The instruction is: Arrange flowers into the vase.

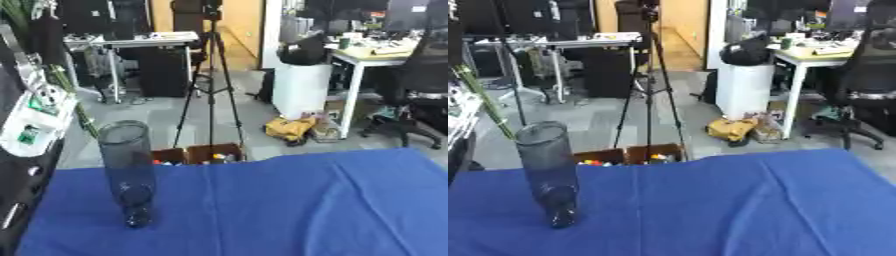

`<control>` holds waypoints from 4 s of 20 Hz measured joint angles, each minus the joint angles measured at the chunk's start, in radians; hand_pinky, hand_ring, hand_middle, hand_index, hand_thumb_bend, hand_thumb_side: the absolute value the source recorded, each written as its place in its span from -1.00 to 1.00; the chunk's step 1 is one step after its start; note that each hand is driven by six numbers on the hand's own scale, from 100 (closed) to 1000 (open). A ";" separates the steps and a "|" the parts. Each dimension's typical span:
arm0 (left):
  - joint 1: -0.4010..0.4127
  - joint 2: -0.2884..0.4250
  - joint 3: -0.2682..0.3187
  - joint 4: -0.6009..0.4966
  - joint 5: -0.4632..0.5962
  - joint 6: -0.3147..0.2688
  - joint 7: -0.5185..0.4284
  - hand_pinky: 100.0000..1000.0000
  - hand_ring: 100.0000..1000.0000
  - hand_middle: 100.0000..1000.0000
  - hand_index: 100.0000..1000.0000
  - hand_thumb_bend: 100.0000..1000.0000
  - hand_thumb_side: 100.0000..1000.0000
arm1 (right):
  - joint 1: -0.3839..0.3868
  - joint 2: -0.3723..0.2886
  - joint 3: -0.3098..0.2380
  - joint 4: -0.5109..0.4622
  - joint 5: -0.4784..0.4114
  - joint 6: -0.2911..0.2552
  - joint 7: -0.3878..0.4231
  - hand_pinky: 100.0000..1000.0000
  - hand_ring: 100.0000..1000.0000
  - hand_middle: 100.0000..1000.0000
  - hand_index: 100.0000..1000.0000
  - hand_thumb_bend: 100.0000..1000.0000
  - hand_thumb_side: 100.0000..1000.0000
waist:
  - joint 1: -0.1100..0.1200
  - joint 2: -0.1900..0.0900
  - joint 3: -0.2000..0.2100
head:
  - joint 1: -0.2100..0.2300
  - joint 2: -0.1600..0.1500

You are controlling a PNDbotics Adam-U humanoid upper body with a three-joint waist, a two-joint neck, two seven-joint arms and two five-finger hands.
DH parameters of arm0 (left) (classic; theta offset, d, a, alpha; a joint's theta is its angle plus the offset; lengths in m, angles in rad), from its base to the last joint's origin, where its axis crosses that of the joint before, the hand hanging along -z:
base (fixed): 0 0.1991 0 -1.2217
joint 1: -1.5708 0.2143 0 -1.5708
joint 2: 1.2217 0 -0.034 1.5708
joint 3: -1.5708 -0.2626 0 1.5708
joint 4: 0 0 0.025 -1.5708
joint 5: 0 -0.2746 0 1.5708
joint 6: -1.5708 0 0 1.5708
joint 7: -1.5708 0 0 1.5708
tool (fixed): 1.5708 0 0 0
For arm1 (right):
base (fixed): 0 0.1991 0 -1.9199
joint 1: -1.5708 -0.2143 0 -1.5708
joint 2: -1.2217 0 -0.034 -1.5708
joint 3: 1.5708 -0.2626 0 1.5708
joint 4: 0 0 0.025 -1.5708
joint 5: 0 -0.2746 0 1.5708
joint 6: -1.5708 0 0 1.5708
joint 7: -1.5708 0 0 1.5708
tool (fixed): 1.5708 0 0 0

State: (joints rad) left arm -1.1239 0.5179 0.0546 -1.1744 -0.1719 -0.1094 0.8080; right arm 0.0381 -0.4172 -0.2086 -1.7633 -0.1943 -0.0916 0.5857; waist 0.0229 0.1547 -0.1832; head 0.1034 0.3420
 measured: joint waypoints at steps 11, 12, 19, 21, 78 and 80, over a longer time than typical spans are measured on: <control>0.007 -0.001 0.000 -0.002 -0.018 -0.040 0.057 -1.00 -1.00 -1.00 -1.00 -1.00 0.12 | -0.004 0.008 0.000 0.000 0.011 0.002 0.011 0.97 1.00 0.10 1.00 -0.83 -0.13 | 0.001 0.016 -0.008 | 0.000 0.000; 0.007 -0.001 0.001 -0.005 -0.018 -0.045 0.061 -1.00 -1.00 -1.00 -1.00 -1.00 0.13 | -0.004 0.009 0.000 0.000 0.012 0.002 0.011 0.97 1.00 0.10 1.00 -0.83 -0.13 | 0.001 0.017 -0.008 | 0.000 0.000; 0.015 -0.010 0.005 -0.016 -0.019 -0.076 0.091 -1.00 -1.00 -1.00 -1.00 -1.00 0.13 | -0.012 0.018 0.000 0.001 0.017 0.004 0.016 0.97 1.00 0.10 1.00 -0.83 -0.13 | 0.001 0.026 -0.014 | 0.000 -0.001; 0.016 -0.010 0.005 -0.016 -0.020 -0.080 0.094 -1.00 -1.00 -1.00 -1.00 -1.00 0.12 | -0.013 0.018 0.001 0.001 0.017 0.005 0.018 0.97 1.00 0.10 1.00 -0.83 -0.13 | 0.001 0.029 -0.016 | 0.000 -0.001; 0.051 -0.045 -0.090 0.118 -0.089 0.137 -0.303 -0.66 -0.53 -0.52 -0.22 -1.00 -0.32 | -0.039 0.043 0.006 0.013 0.040 0.029 0.045 0.97 1.00 0.09 1.00 -0.86 -0.14 | 0.030 0.066 -0.028 | -0.010 -0.018; 0.051 -0.045 -0.081 0.117 -0.096 0.144 -0.339 -0.60 -0.48 -0.47 -0.16 -0.91 -0.23 | -0.039 0.043 0.006 0.013 0.041 0.029 0.045 0.97 1.00 0.09 1.00 -0.86 -0.14 | 0.030 0.066 -0.028 | -0.011 -0.018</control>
State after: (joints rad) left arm -1.0732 0.4726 -0.0261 -1.0574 -0.2680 0.0345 0.4685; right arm -0.0013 -0.3741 -0.2030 -1.7503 -0.1537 -0.0628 0.6309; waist 0.0528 0.2203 -0.2107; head 0.0922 0.3239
